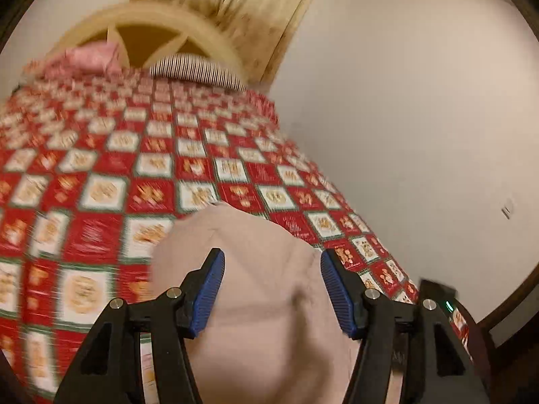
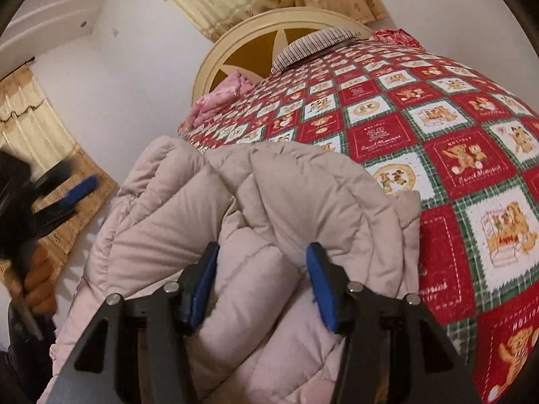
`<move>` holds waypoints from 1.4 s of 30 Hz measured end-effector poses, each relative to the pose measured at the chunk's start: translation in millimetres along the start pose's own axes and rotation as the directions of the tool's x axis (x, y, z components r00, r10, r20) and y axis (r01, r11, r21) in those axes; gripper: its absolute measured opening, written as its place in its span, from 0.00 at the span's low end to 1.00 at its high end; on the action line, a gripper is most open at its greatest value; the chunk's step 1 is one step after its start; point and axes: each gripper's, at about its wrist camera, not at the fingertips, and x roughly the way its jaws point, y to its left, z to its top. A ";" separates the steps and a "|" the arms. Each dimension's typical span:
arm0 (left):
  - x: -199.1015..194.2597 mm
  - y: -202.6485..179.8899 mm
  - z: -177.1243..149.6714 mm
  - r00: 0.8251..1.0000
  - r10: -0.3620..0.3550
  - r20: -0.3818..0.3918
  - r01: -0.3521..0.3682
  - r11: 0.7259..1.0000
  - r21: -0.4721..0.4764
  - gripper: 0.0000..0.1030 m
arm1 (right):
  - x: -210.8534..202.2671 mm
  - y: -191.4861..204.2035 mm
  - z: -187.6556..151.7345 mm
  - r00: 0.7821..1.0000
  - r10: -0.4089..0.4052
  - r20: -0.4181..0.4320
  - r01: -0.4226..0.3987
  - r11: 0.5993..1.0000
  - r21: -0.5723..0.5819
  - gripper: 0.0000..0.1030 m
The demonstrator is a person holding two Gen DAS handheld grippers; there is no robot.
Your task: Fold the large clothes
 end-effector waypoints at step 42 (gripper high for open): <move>117.1 -46.1 -66.2 0.803 0.589 0.088 -0.581 0.743 0.332 0.65 | -17.1 0.1 -13.1 0.969 -0.196 -0.149 0.188 0.980 -0.071 0.45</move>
